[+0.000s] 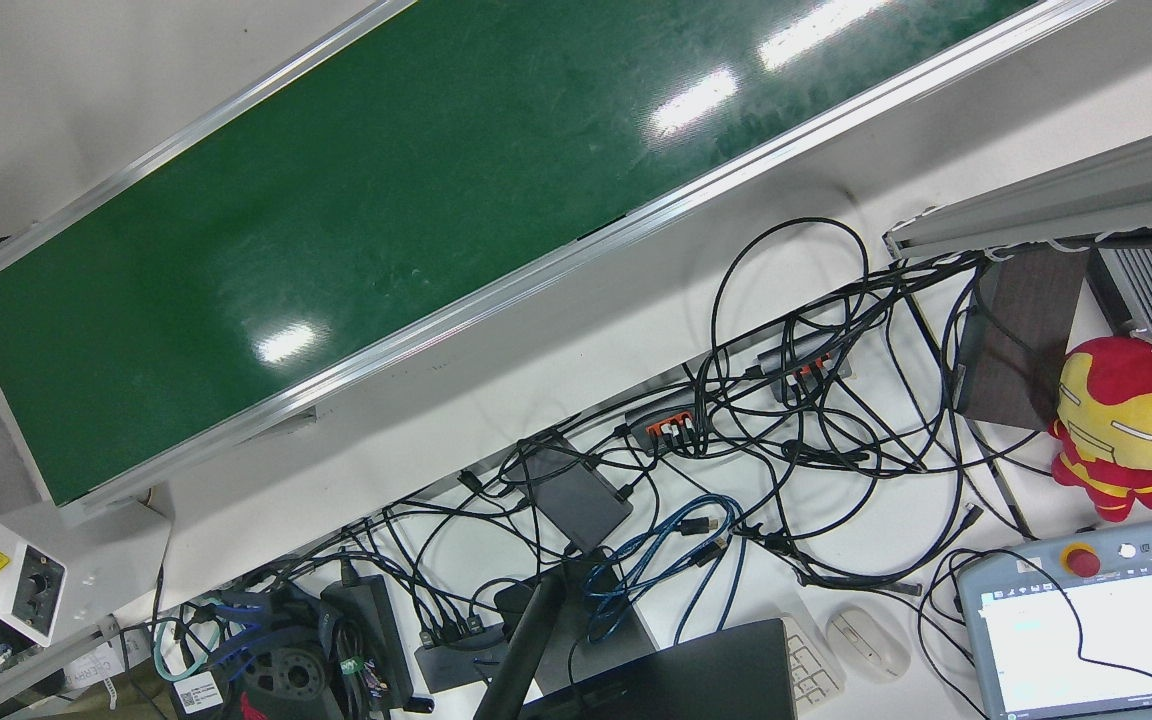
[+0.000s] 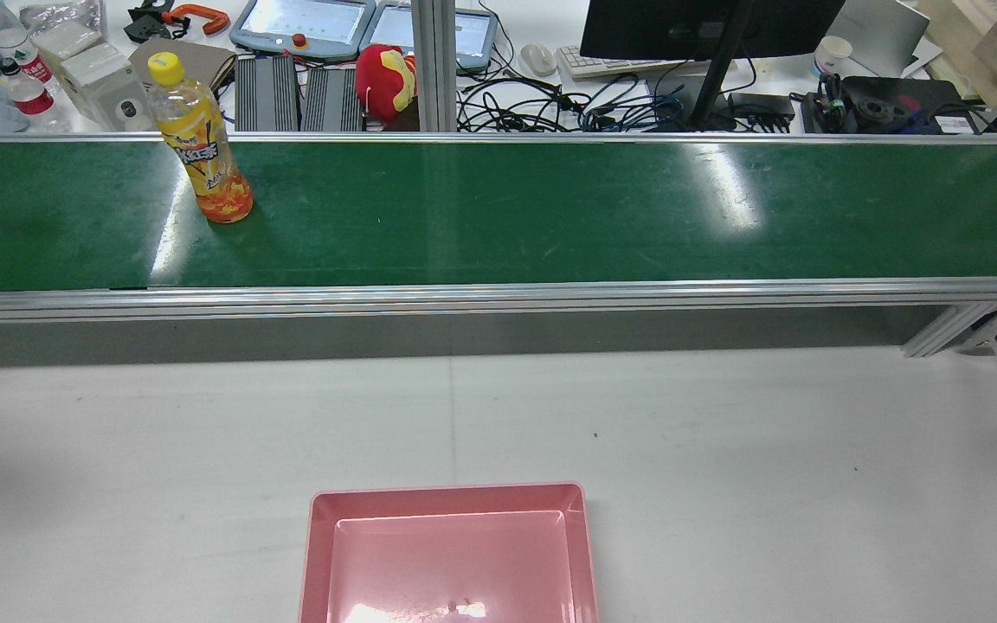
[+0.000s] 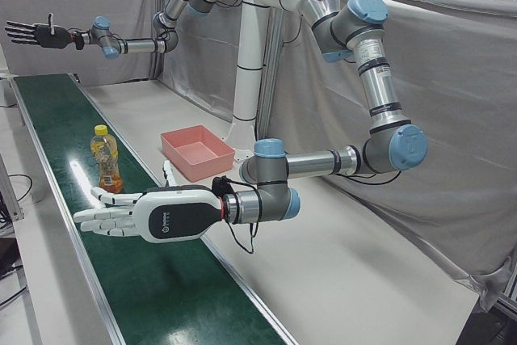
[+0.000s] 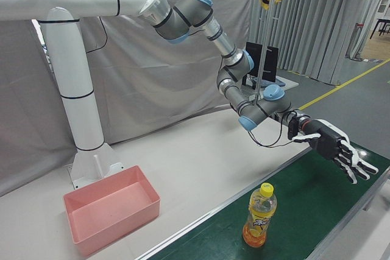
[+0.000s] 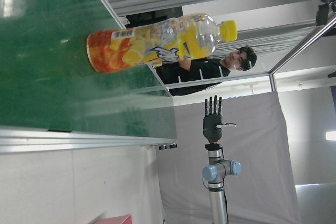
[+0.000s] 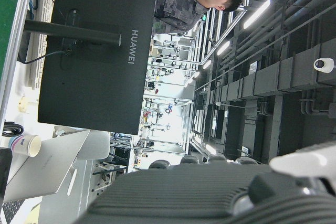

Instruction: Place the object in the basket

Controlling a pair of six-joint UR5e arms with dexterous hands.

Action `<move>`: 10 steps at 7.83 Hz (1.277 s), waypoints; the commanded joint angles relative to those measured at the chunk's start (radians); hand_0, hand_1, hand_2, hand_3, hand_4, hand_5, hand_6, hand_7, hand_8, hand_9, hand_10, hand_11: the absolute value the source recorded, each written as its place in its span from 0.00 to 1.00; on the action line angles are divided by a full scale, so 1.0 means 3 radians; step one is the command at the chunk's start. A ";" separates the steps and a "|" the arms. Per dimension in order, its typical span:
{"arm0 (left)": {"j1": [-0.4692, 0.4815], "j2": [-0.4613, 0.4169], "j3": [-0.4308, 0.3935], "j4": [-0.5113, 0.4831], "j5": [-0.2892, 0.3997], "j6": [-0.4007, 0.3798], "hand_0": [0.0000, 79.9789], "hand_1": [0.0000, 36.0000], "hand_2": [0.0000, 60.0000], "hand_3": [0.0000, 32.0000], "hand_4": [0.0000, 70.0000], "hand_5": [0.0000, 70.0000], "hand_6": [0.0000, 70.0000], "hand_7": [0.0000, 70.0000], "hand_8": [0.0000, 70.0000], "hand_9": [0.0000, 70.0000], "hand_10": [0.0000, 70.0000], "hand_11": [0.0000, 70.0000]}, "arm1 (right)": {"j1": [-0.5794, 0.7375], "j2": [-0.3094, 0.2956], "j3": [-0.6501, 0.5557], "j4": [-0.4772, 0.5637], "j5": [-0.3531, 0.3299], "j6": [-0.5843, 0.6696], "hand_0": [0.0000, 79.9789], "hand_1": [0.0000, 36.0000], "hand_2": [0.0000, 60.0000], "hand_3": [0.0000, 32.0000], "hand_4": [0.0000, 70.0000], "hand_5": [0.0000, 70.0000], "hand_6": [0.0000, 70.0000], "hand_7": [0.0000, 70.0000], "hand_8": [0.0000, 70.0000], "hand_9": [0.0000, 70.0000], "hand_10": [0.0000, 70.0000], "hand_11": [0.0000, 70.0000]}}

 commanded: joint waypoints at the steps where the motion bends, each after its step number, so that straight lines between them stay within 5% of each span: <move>1: 0.0274 0.0145 -0.0180 0.0056 0.0029 0.0221 0.81 0.41 0.00 0.00 0.13 0.36 0.00 0.00 0.07 0.09 0.10 0.18 | 0.0005 0.0000 0.0005 -0.0002 0.0000 0.0001 0.00 0.00 0.00 0.00 0.00 0.00 0.00 0.00 0.00 0.00 0.00 0.00; 2: 0.0407 0.0130 -0.0307 0.0223 0.0019 0.0297 0.76 0.36 0.00 0.00 0.12 0.36 0.00 0.00 0.08 0.10 0.10 0.17 | 0.0000 0.0000 0.0005 -0.0002 0.0000 0.0001 0.00 0.00 0.00 0.00 0.00 0.00 0.00 0.00 0.00 0.00 0.00 0.00; 4: 0.0449 0.0105 -0.0354 0.0312 -0.0007 0.0385 0.83 0.47 0.00 0.00 0.13 0.38 0.00 0.00 0.09 0.11 0.10 0.19 | 0.0000 0.0000 -0.0005 0.0003 0.0000 -0.0004 0.00 0.00 0.00 0.00 0.00 0.00 0.00 0.00 0.00 0.00 0.00 0.00; 5: 0.0450 0.0079 -0.0405 0.0388 -0.0037 0.0385 0.78 0.45 0.00 0.00 0.13 0.37 0.00 0.00 0.08 0.10 0.11 0.19 | 0.0000 0.0000 -0.0005 0.0003 0.0000 0.0001 0.00 0.00 0.00 0.00 0.00 0.00 0.00 0.00 0.00 0.00 0.00 0.00; 6: 0.0460 0.0003 -0.0436 0.0469 -0.0205 0.0390 0.68 0.24 0.00 0.00 0.11 0.35 0.00 0.00 0.08 0.10 0.10 0.16 | 0.0000 0.0000 -0.0005 0.0003 0.0000 0.0001 0.00 0.00 0.00 0.00 0.00 0.00 0.00 0.00 0.00 0.00 0.00 0.00; 8: 0.0846 -0.0252 -0.0421 0.0679 -0.0604 0.0430 0.66 0.19 0.00 0.00 0.10 0.33 0.00 0.00 0.08 0.11 0.09 0.15 | 0.0000 0.0000 -0.0005 0.0003 0.0000 0.0001 0.00 0.00 0.00 0.00 0.00 0.00 0.00 0.00 0.00 0.00 0.00 0.00; 10: 0.0961 -0.0380 -0.0411 0.0761 -0.0646 0.0533 0.63 0.13 0.00 0.00 0.11 0.32 0.00 0.00 0.07 0.10 0.08 0.14 | 0.0000 0.0000 -0.0010 0.0003 0.0000 0.0001 0.00 0.00 0.00 0.00 0.00 0.00 0.00 0.00 0.00 0.00 0.00 0.00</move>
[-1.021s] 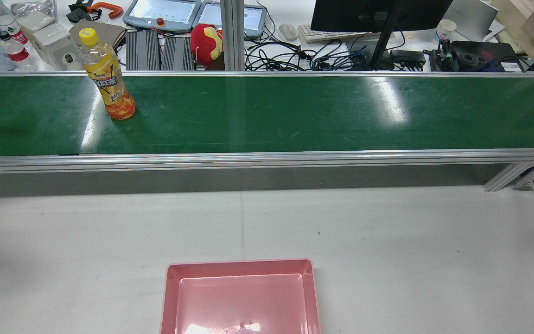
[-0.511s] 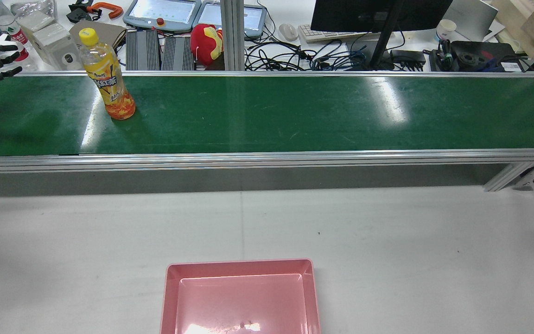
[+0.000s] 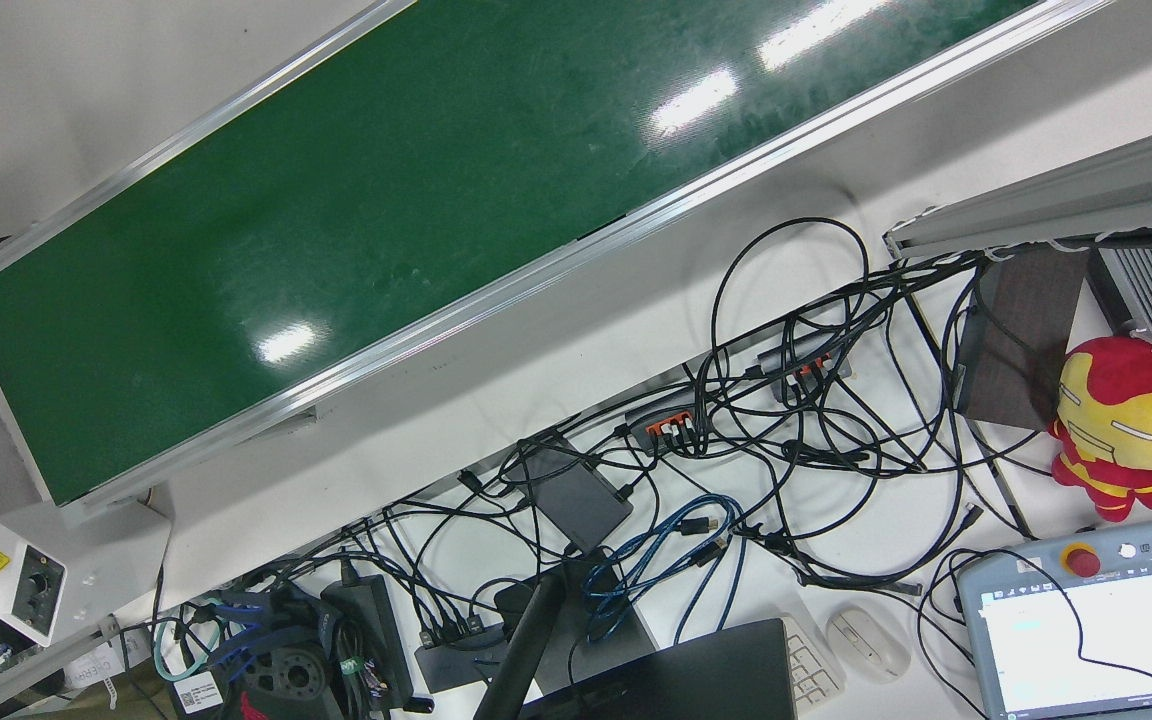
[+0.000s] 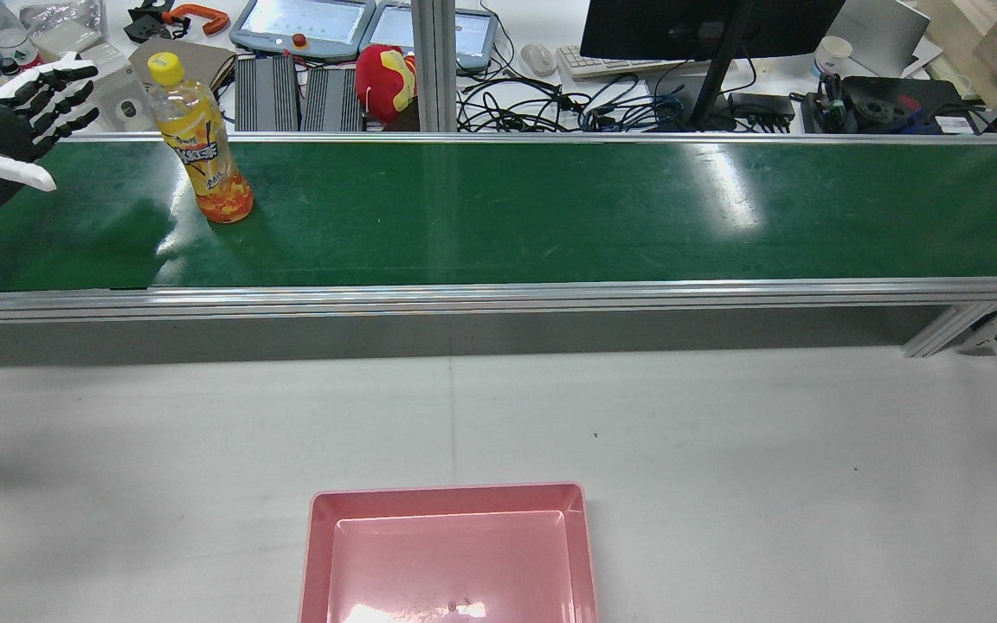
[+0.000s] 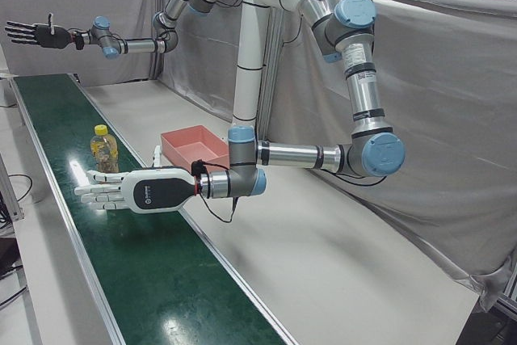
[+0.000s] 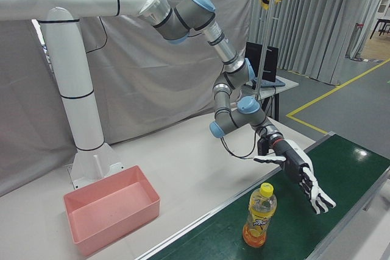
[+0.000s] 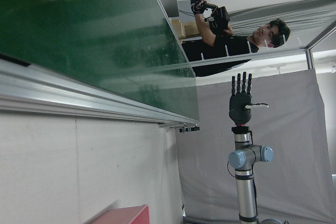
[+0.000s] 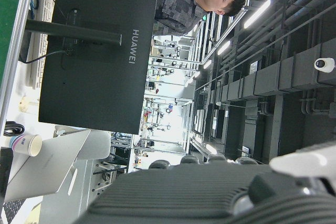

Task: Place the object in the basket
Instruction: 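Reach the left hand along the conveyor toward the yellow juice bottle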

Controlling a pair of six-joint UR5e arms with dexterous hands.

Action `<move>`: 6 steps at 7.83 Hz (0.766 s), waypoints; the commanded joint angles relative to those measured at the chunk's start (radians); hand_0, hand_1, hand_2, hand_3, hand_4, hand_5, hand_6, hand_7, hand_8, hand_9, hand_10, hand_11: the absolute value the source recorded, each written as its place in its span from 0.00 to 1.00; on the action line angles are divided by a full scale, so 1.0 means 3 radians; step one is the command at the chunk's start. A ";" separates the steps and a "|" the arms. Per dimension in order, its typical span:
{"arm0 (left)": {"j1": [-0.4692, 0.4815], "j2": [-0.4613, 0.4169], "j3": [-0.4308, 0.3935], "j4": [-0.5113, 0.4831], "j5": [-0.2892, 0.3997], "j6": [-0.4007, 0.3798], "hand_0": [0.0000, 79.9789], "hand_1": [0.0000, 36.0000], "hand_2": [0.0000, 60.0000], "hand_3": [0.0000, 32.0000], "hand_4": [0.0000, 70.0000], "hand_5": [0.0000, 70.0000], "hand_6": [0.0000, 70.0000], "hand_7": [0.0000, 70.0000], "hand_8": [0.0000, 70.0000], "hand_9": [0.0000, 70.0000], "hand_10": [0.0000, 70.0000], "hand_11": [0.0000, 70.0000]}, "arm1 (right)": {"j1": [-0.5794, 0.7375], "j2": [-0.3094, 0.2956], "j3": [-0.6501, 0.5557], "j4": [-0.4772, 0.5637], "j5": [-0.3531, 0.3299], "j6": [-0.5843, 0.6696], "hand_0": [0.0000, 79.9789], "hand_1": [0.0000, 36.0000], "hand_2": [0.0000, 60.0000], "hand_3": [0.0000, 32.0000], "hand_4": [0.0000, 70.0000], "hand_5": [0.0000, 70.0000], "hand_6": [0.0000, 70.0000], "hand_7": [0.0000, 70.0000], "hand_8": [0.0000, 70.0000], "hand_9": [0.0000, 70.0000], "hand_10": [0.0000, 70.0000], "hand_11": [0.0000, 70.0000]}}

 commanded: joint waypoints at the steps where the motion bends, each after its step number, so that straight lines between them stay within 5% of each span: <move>1: 0.0147 -0.0262 0.0025 0.0195 -0.0095 0.0118 0.63 0.16 0.00 0.00 0.12 0.33 0.00 0.00 0.07 0.10 0.09 0.14 | 0.0000 0.0000 0.0002 0.0000 0.0000 0.0001 0.00 0.00 0.00 0.00 0.00 0.00 0.00 0.00 0.00 0.00 0.00 0.00; 6: 0.0377 -0.0590 0.0219 0.0293 -0.0254 0.0164 0.64 0.31 0.00 0.00 0.14 0.34 0.00 0.00 0.08 0.11 0.10 0.16 | 0.0000 -0.0005 0.0007 0.0000 0.0000 0.0001 0.00 0.00 0.00 0.00 0.00 0.00 0.00 0.00 0.00 0.00 0.00 0.00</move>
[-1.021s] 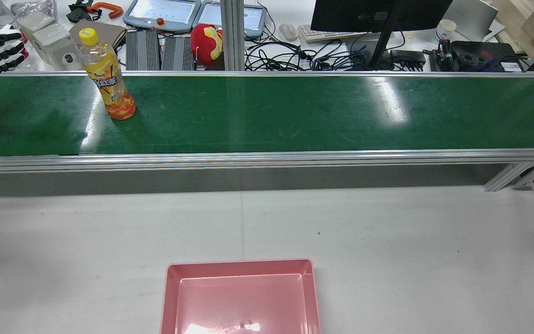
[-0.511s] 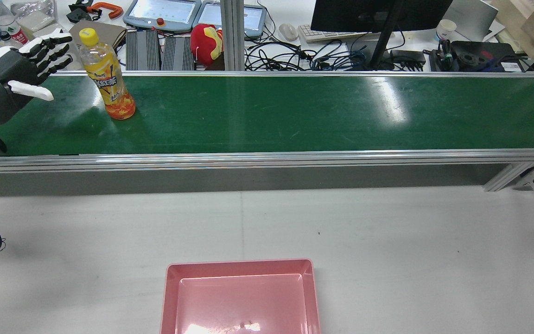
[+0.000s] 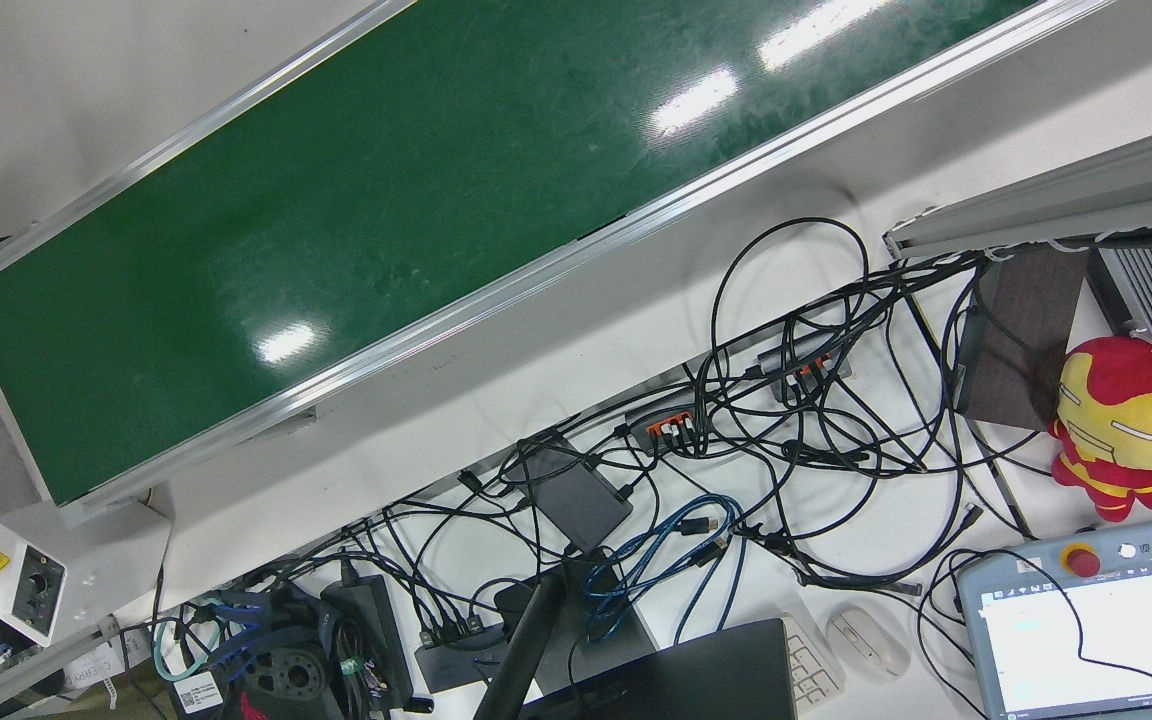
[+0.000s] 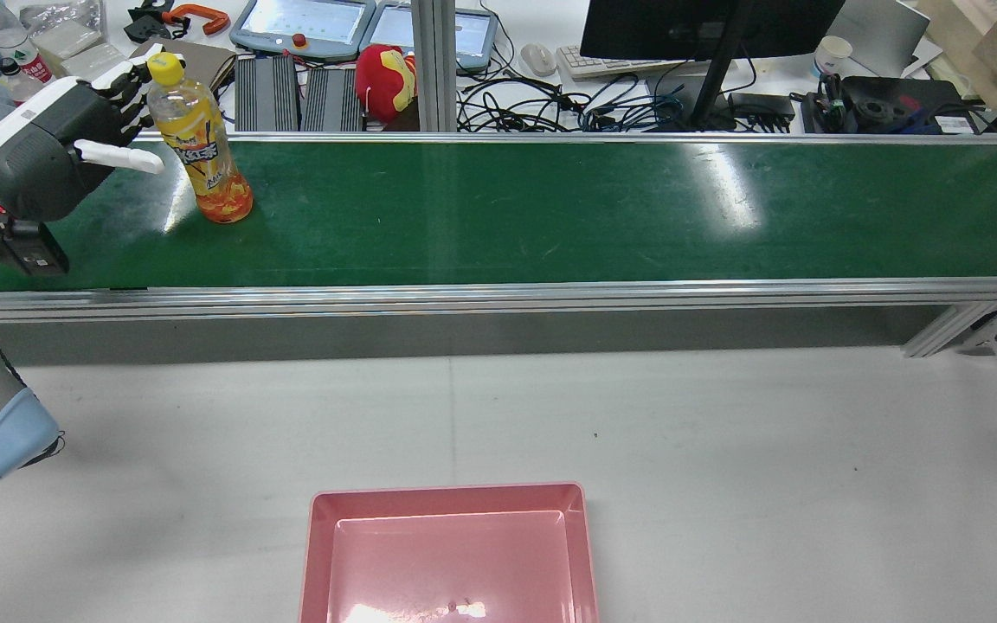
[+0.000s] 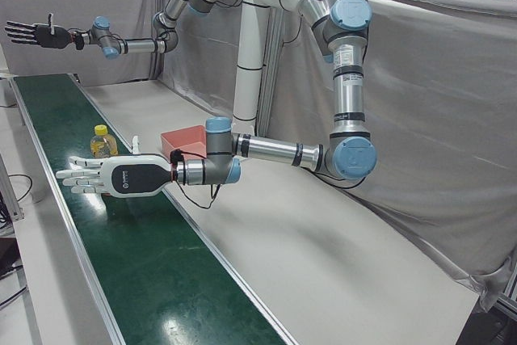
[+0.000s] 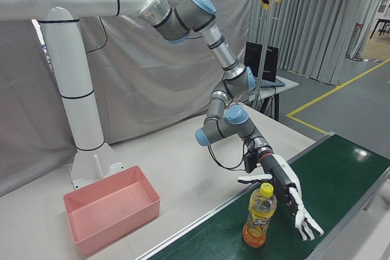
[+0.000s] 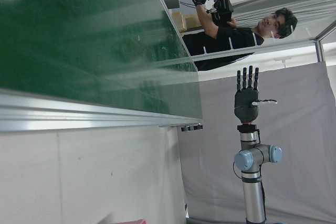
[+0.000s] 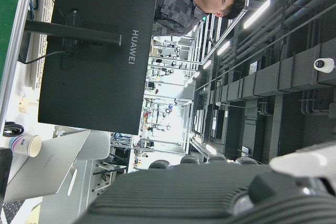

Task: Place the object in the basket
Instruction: 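Reach the left hand along the conveyor toward the yellow juice bottle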

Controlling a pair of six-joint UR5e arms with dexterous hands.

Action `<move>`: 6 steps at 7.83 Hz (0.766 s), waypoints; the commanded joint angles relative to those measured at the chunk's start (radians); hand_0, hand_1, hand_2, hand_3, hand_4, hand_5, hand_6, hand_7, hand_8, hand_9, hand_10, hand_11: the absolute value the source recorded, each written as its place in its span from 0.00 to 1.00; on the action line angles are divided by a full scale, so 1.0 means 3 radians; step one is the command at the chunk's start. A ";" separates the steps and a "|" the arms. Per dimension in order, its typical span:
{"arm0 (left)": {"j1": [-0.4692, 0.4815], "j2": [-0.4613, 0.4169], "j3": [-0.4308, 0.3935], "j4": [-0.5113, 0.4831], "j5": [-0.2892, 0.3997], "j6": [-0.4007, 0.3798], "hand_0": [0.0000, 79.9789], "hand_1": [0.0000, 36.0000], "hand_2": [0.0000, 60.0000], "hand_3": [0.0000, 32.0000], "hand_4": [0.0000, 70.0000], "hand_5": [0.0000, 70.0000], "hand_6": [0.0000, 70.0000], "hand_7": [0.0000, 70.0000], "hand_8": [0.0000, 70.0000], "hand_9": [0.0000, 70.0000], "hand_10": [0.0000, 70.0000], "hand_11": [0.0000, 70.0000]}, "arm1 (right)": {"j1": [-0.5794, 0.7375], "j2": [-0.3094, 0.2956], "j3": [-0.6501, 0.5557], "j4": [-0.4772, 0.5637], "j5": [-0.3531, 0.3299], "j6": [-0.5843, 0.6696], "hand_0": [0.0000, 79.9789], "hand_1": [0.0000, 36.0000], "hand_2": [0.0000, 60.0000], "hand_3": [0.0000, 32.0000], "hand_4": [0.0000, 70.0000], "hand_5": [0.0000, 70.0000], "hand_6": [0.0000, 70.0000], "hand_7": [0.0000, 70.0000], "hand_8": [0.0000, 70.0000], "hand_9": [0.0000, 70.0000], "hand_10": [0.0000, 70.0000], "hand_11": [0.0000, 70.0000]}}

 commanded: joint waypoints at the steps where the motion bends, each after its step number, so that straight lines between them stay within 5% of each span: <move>1: 0.0137 -0.0080 0.0068 0.0022 -0.0051 0.0006 0.63 0.32 0.00 0.00 0.14 0.34 0.00 0.01 0.08 0.11 0.10 0.17 | 0.0000 -0.0005 0.0008 0.0000 0.0000 0.0000 0.00 0.00 0.00 0.00 0.00 0.00 0.00 0.00 0.00 0.00 0.00 0.00; 6: 0.0147 -0.0304 0.0200 0.0084 -0.0067 0.0006 0.64 0.34 0.00 0.00 0.24 0.42 0.00 0.02 0.11 0.16 0.16 0.26 | 0.0005 0.0000 0.0013 -0.0005 0.0000 0.0000 0.00 0.00 0.00 0.00 0.00 0.00 0.00 0.00 0.00 0.00 0.00 0.00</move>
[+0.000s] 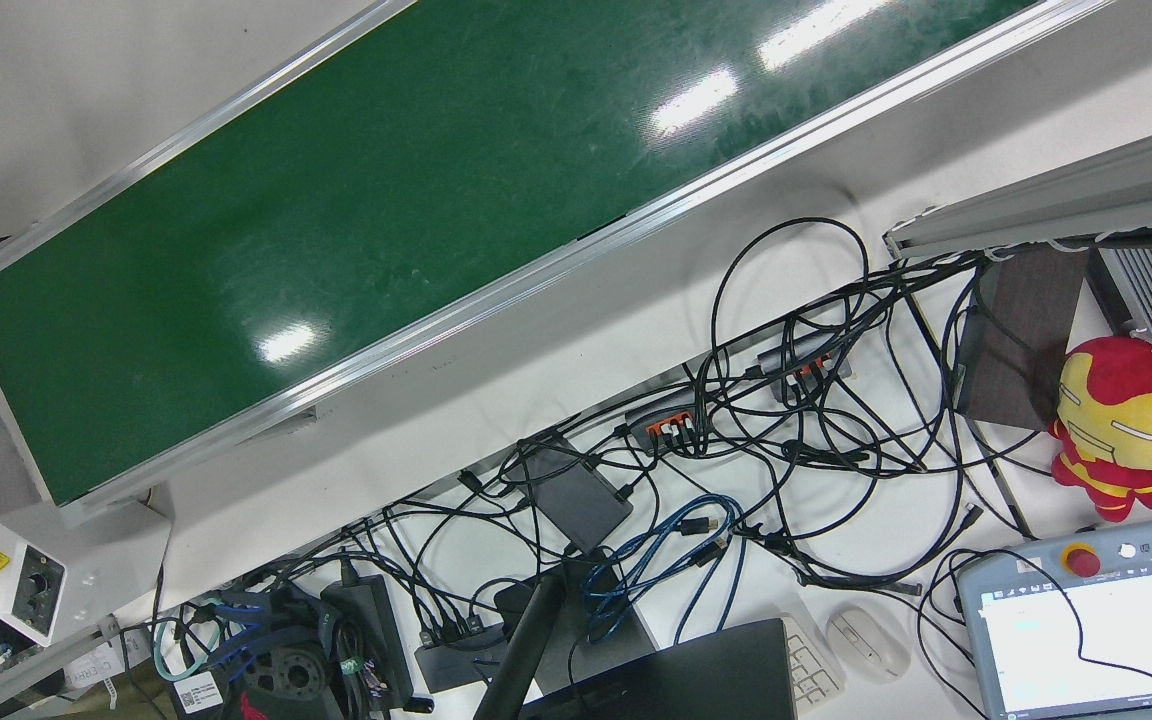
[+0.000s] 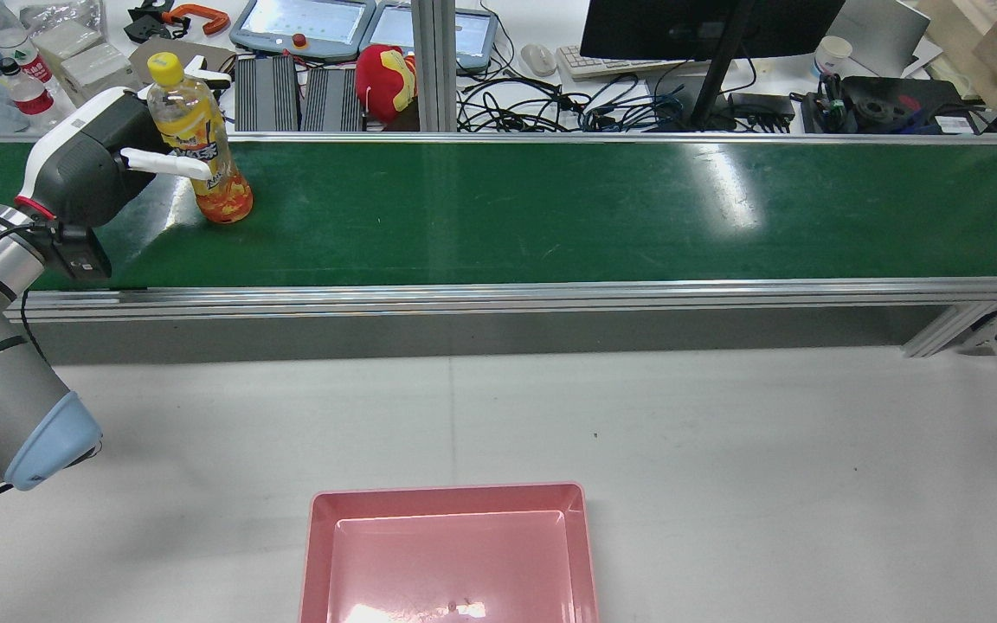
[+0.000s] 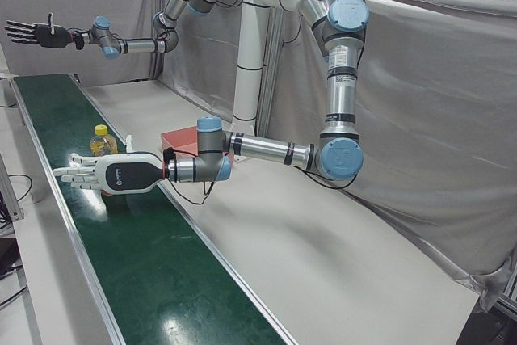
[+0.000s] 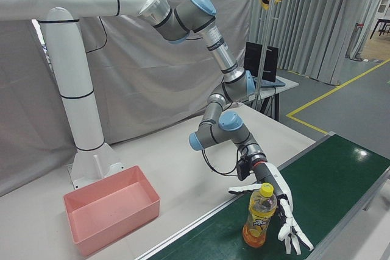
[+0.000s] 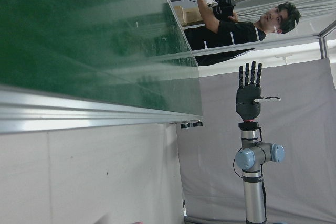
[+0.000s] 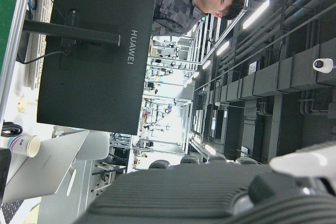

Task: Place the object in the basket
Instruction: 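Reach the left hand along the conveyor toward the yellow juice bottle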

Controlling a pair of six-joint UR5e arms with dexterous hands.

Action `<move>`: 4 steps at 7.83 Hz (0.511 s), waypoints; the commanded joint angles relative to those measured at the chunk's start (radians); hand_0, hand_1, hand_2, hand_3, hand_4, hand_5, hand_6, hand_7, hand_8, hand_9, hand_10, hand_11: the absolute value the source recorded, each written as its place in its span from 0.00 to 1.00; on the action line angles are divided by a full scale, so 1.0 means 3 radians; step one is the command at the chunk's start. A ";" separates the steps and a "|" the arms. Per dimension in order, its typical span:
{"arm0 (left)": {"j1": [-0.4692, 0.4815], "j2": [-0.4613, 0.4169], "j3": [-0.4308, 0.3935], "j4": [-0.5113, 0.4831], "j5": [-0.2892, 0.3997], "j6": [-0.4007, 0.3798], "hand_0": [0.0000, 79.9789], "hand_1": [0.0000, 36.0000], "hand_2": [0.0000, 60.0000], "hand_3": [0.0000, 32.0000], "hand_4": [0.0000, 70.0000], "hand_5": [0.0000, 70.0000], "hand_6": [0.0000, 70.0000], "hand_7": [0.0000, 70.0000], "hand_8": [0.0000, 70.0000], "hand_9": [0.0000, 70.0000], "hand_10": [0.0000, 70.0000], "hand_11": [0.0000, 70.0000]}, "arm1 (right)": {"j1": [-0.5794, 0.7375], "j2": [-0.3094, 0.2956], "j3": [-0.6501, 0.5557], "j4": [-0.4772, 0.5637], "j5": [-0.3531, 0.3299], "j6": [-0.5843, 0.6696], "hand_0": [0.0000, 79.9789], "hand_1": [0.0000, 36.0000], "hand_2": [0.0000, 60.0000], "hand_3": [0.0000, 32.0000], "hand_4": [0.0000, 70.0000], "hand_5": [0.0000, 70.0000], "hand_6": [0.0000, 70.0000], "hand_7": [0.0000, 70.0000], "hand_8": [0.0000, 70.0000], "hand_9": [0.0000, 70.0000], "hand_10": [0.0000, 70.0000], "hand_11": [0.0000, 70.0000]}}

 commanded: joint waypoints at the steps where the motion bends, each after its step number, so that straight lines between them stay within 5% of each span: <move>1: 0.0004 -0.0160 0.0081 0.0084 0.0004 -0.0005 0.64 0.36 0.00 0.00 0.28 0.45 0.00 0.03 0.12 0.18 0.18 0.29 | 0.0007 0.0000 0.0005 0.0000 0.0000 0.0001 0.00 0.00 0.00 0.00 0.00 0.00 0.00 0.00 0.00 0.00 0.00 0.00; 2: 0.0004 -0.0232 0.0081 0.0191 0.0004 -0.0005 0.64 0.36 0.00 0.00 0.30 0.47 0.01 0.04 0.13 0.19 0.20 0.31 | 0.0007 0.0000 0.0005 0.0000 0.0000 0.0001 0.00 0.00 0.00 0.00 0.00 0.00 0.00 0.00 0.00 0.00 0.00 0.00; 3: -0.0001 -0.0344 0.0081 0.0309 0.0004 -0.0020 0.65 0.36 0.00 0.00 0.34 0.64 0.07 0.11 0.19 0.28 0.34 0.51 | 0.0007 0.0000 0.0010 -0.0005 0.0000 0.0001 0.00 0.00 0.00 0.00 0.00 0.00 0.00 0.00 0.00 0.00 0.00 0.00; 4: -0.0001 -0.0451 0.0076 0.0421 -0.0006 -0.0031 0.78 0.72 0.45 0.00 0.46 0.81 0.20 0.28 0.41 0.55 0.69 1.00 | 0.0007 0.0000 0.0011 -0.0005 0.0000 0.0001 0.00 0.00 0.00 0.00 0.00 0.00 0.00 0.00 0.00 0.00 0.00 0.00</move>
